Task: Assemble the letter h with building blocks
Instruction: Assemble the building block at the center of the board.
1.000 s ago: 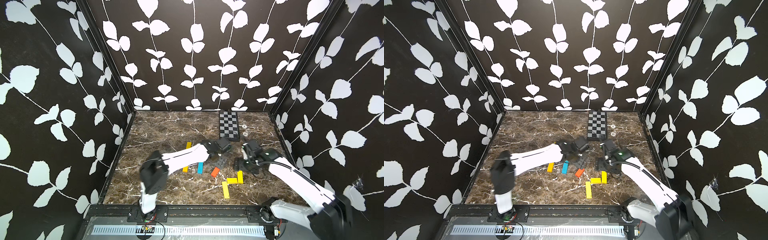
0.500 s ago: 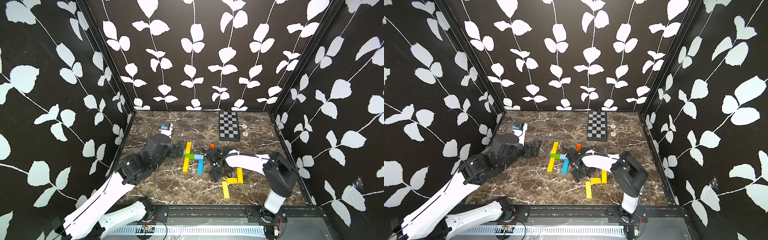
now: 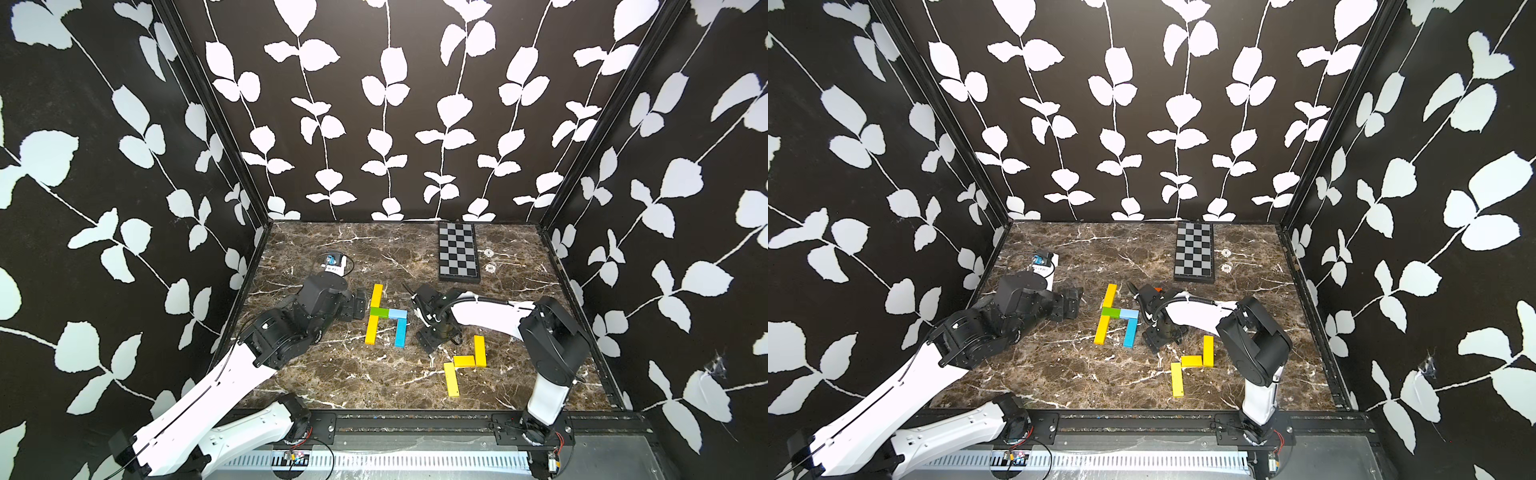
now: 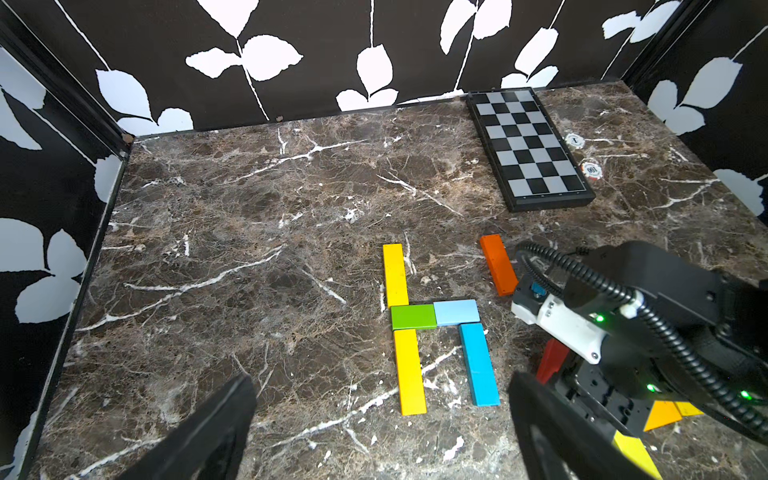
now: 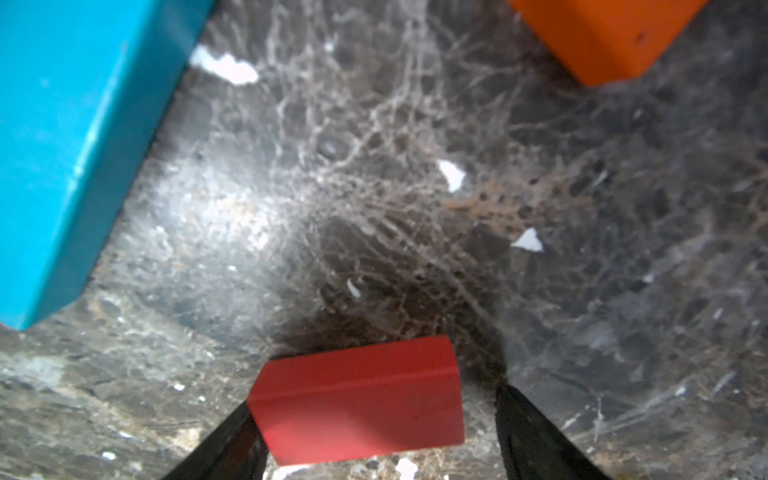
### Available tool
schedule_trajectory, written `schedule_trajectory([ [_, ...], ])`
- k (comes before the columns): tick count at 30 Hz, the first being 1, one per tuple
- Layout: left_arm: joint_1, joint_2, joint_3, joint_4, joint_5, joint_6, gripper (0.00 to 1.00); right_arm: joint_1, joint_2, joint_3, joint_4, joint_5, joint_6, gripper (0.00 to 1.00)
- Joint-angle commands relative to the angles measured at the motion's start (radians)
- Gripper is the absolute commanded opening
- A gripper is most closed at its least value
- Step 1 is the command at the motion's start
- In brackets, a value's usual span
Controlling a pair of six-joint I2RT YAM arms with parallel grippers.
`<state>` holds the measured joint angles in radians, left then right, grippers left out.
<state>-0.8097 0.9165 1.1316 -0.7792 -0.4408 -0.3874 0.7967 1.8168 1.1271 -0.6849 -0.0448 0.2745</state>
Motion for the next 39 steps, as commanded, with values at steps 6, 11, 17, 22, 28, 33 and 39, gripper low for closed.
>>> schedule_trajectory([
  [6,0.008,0.027,-0.022,-0.003,0.023,-0.025,0.96,0.001,0.032,-0.037,0.093,-0.047,0.094,0.77],
  [11,0.014,0.025,-0.036,0.008,0.028,-0.029,0.96,0.001,0.032,-0.052,0.071,-0.003,0.142,0.66],
  [17,0.023,0.028,-0.044,0.009,0.031,-0.031,0.96,0.001,0.019,-0.046,0.048,0.018,0.219,0.58],
  [22,0.051,0.07,-0.039,-0.029,0.041,-0.058,0.96,-0.006,0.033,0.03,-0.021,0.087,0.362,0.58],
  [28,0.141,0.125,-0.059,-0.057,0.171,-0.13,0.91,-0.018,0.08,0.129,-0.047,0.138,0.481,0.57],
  [33,0.158,0.113,-0.088,-0.032,0.203,-0.137,0.91,-0.028,0.129,0.175,-0.06,0.17,0.519,0.67],
  [39,0.163,0.133,-0.099,-0.026,0.245,-0.133,0.9,-0.03,0.063,0.107,0.01,0.079,0.497,0.87],
])
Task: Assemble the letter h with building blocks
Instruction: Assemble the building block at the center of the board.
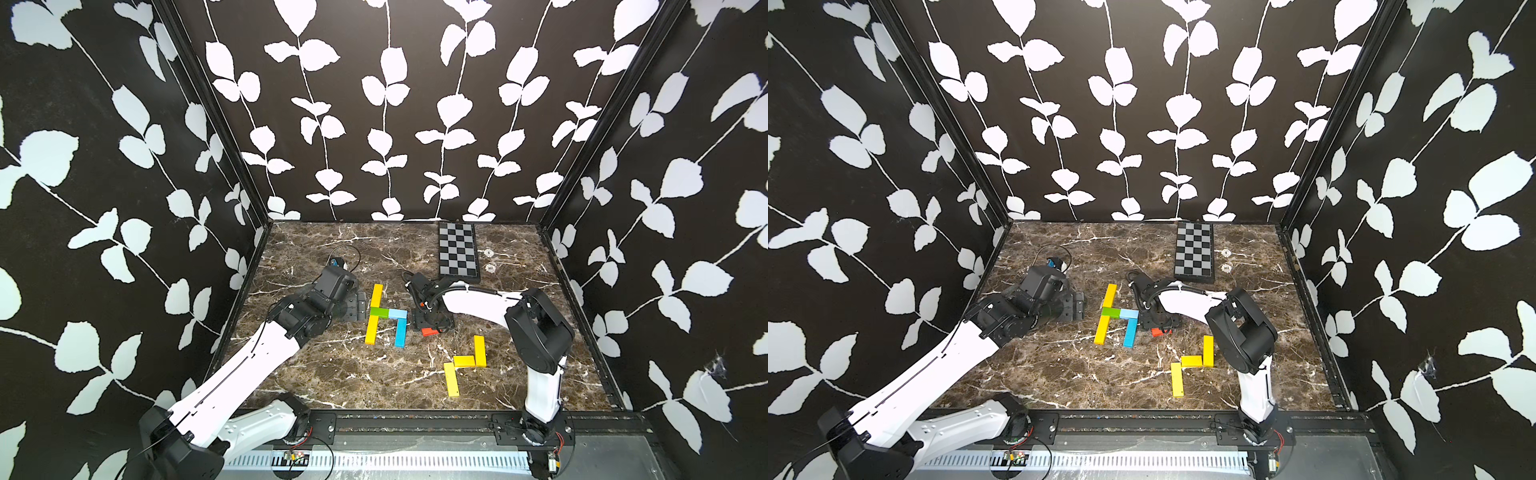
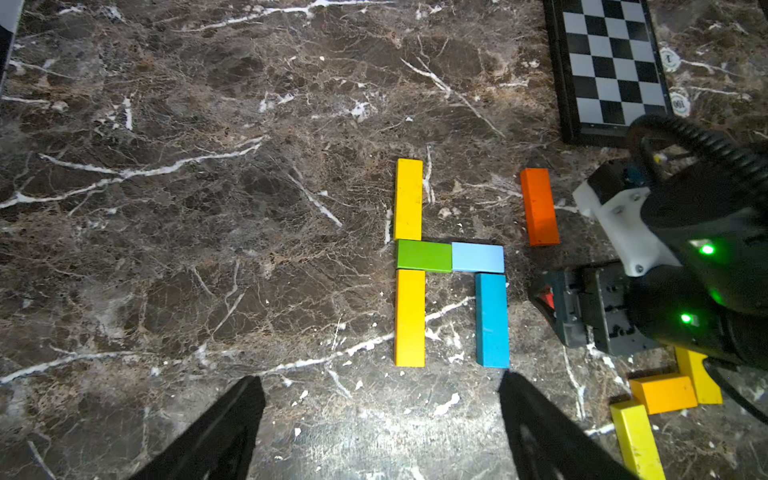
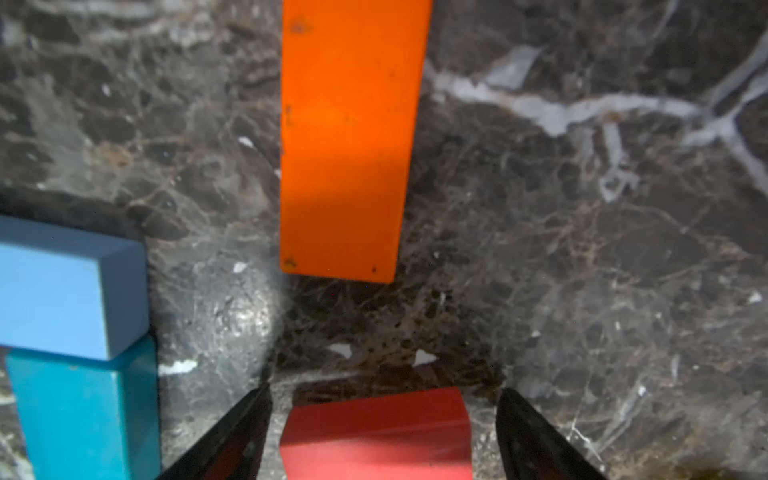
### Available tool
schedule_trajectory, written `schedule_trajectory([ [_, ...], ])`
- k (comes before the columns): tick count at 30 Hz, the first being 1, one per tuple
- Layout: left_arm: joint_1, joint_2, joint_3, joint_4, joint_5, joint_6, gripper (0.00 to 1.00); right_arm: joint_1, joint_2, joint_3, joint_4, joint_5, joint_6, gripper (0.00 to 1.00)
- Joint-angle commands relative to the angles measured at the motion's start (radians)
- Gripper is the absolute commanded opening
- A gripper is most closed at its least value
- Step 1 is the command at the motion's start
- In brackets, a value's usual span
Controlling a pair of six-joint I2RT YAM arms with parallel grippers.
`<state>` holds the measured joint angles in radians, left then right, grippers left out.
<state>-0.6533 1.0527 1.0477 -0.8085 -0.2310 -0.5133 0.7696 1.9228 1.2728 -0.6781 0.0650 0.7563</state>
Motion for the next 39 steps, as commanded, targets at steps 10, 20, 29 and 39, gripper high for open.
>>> schedule_trajectory([
  [10,0.008,0.019,-0.021,0.008,0.057,0.005,0.89,-0.003,-0.078,-0.091,0.012,-0.057,-0.006,0.78],
  [20,0.018,0.048,-0.052,0.018,0.051,0.012,0.88,-0.01,-0.006,-0.002,-0.001,-0.042,-0.032,0.49],
  [29,0.021,0.079,-0.052,0.003,0.08,0.024,0.86,-0.02,0.016,0.032,-0.033,0.064,0.139,0.47],
  [39,0.022,0.087,-0.062,0.019,0.088,0.028,0.86,-0.027,0.067,0.081,-0.018,0.032,0.148,0.48],
])
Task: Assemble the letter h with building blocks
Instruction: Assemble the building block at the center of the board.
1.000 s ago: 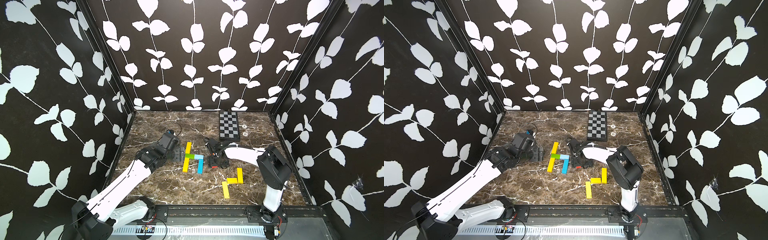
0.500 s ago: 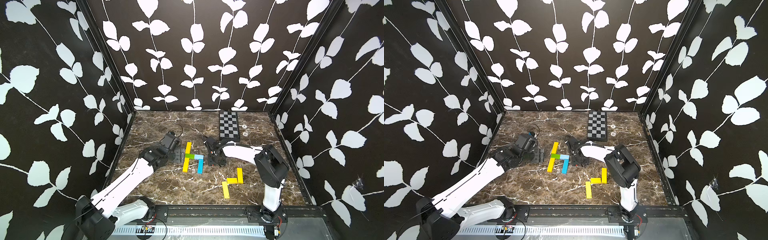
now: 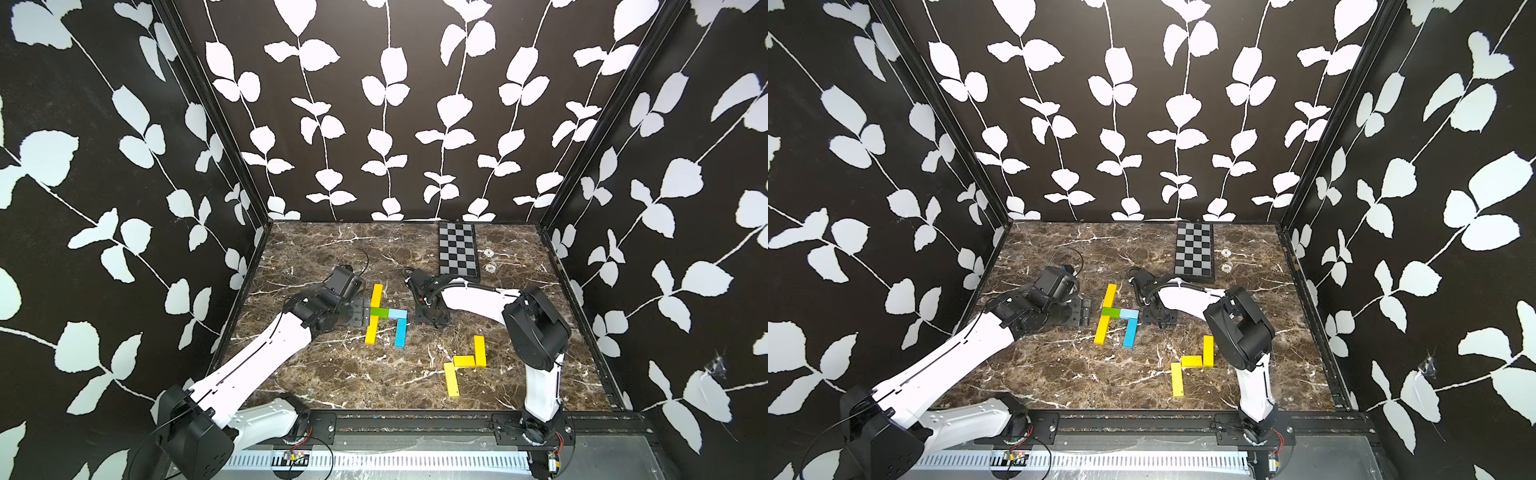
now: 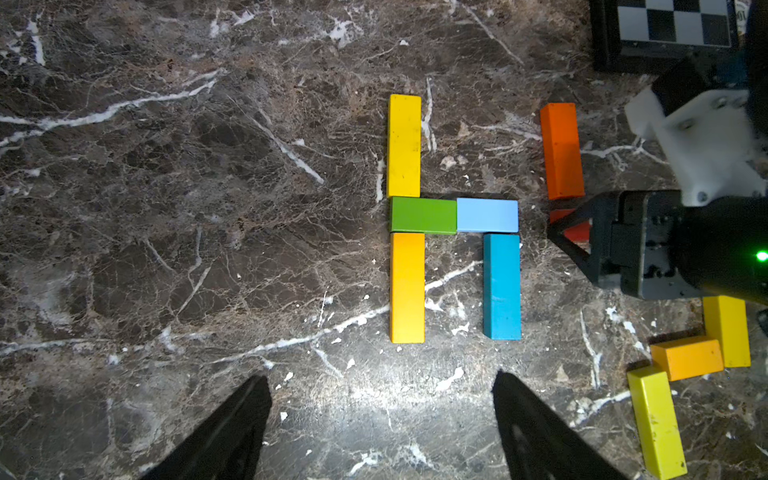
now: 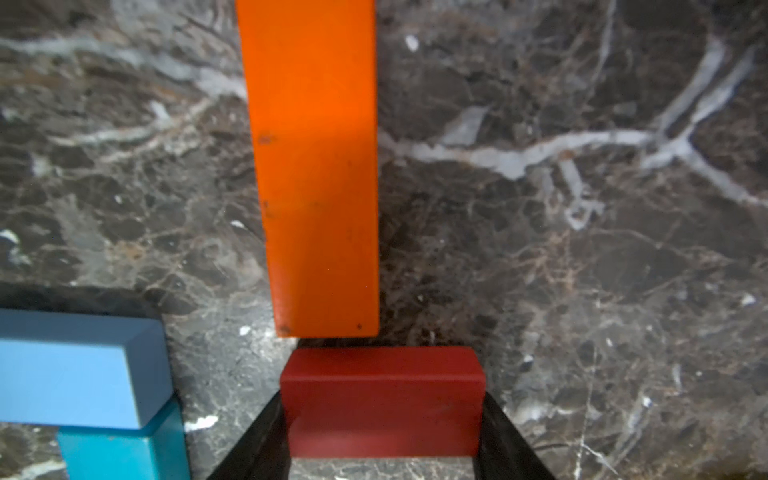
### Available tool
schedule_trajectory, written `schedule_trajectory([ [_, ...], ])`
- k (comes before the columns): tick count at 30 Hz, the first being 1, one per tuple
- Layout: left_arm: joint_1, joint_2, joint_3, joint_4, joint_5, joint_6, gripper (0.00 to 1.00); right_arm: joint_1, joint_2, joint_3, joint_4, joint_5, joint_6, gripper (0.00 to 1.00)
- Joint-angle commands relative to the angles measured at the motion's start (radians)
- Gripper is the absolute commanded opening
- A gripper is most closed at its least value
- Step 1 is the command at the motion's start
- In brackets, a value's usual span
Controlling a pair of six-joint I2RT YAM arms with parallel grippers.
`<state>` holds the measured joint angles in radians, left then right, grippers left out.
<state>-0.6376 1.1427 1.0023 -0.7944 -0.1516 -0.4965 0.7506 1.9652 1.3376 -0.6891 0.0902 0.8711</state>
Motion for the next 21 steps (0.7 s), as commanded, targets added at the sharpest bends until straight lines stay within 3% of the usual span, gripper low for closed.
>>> schedule_trajectory([
  [1,0.006,-0.001,-0.018,0.007,0.011,0.011,0.86,-0.009,0.028,0.018,-0.008,0.007,0.038,0.48],
  [5,0.007,0.005,-0.017,0.011,0.016,0.011,0.86,-0.021,0.038,0.025,-0.017,0.008,0.048,0.49],
  [11,0.007,0.007,-0.022,0.014,0.021,0.012,0.86,-0.024,0.033,0.025,-0.014,0.012,0.027,0.63],
  [16,0.008,0.012,-0.023,0.017,0.025,0.011,0.86,-0.031,0.034,0.02,-0.007,0.007,0.02,0.65],
  [21,0.007,0.009,-0.023,0.014,0.025,0.009,0.86,-0.033,0.033,0.028,0.002,-0.023,-0.003,0.78],
])
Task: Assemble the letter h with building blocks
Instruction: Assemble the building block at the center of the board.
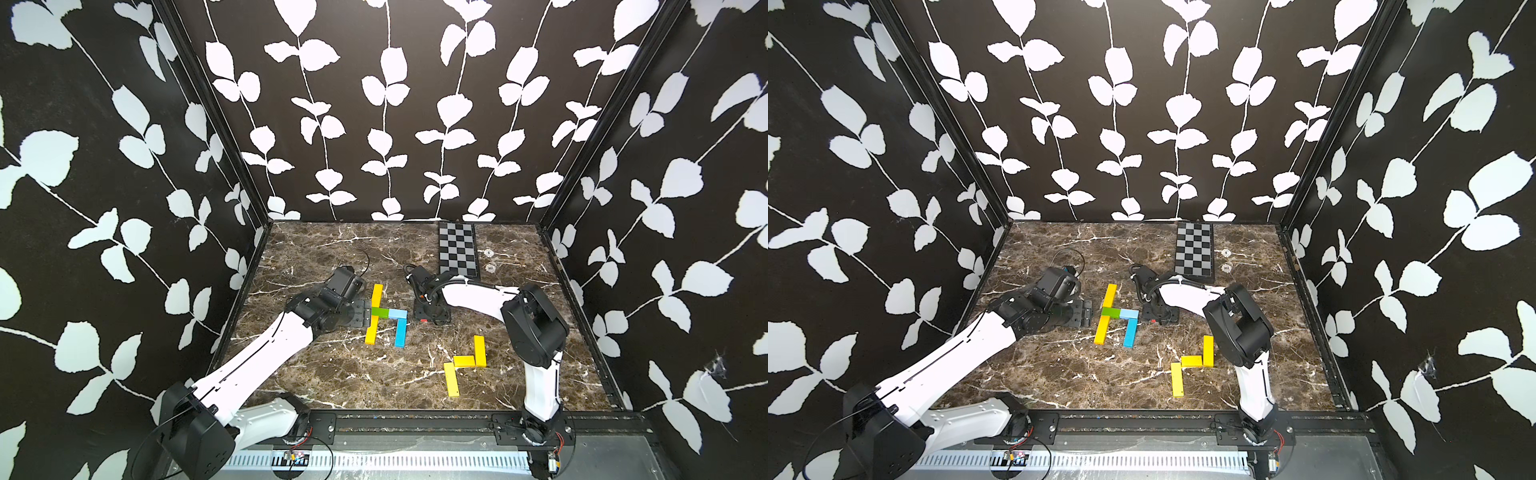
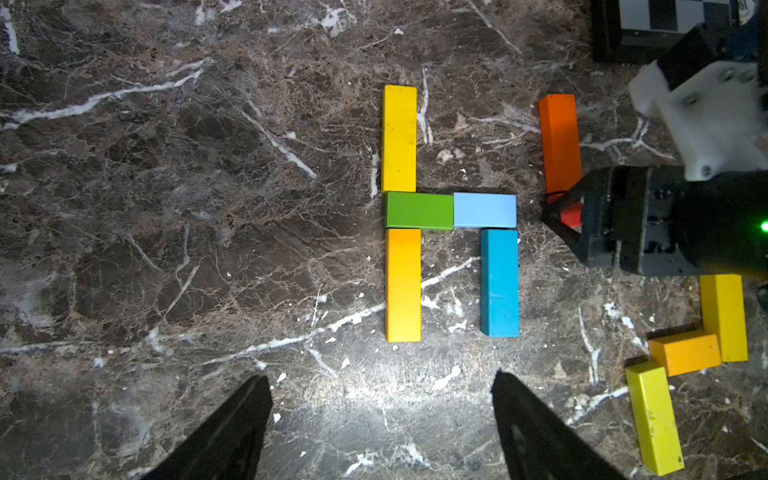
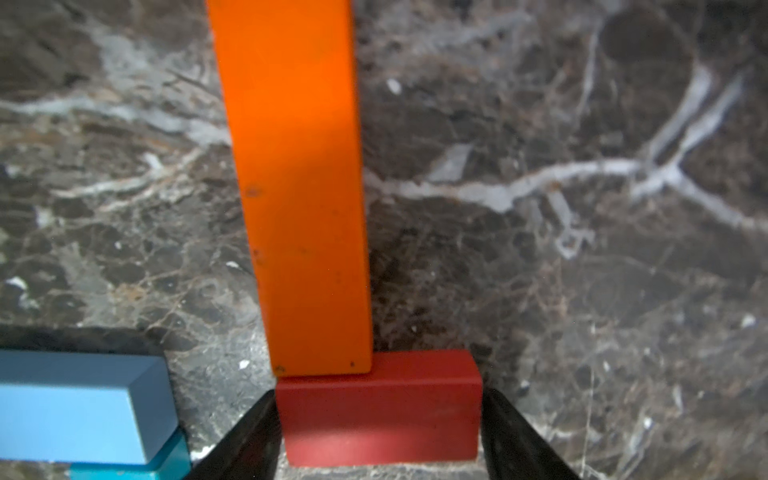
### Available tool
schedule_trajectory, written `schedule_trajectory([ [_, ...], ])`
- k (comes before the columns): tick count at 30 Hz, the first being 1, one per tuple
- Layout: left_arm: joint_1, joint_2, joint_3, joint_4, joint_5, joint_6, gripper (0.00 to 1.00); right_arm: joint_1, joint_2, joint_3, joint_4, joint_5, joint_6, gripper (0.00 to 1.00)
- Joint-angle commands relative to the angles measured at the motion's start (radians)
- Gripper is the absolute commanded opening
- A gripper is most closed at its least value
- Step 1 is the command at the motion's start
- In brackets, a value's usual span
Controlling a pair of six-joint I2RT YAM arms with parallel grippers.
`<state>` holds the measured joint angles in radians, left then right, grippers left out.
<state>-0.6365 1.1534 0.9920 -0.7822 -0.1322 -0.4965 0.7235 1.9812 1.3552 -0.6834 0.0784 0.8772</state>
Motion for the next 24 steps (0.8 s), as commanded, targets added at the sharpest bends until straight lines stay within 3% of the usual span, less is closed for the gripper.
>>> schedule_trajectory([
  [1,0.007,-0.005,-0.013,-0.001,0.004,0.009,0.86,-0.007,0.015,0.012,0.001,-0.017,-0.018,0.8],
  [7,0.006,-0.033,0.007,-0.024,-0.009,0.009,0.85,0.003,-0.051,0.013,-0.021,-0.022,-0.035,0.88],
  [12,0.006,-0.065,0.059,-0.043,-0.017,0.027,0.85,0.034,-0.212,-0.01,-0.114,0.066,-0.053,0.9],
  [15,0.006,-0.082,0.091,-0.048,-0.04,0.044,0.85,0.037,-0.337,-0.125,-0.141,0.071,-0.041,0.89],
  [19,0.008,-0.113,0.102,-0.024,-0.083,0.065,0.86,0.035,-0.479,-0.3,-0.1,-0.024,-0.039,0.87],
  [24,0.013,-0.142,0.087,0.018,-0.067,0.07,0.9,0.026,-0.506,-0.416,-0.065,-0.107,-0.052,0.87],
])
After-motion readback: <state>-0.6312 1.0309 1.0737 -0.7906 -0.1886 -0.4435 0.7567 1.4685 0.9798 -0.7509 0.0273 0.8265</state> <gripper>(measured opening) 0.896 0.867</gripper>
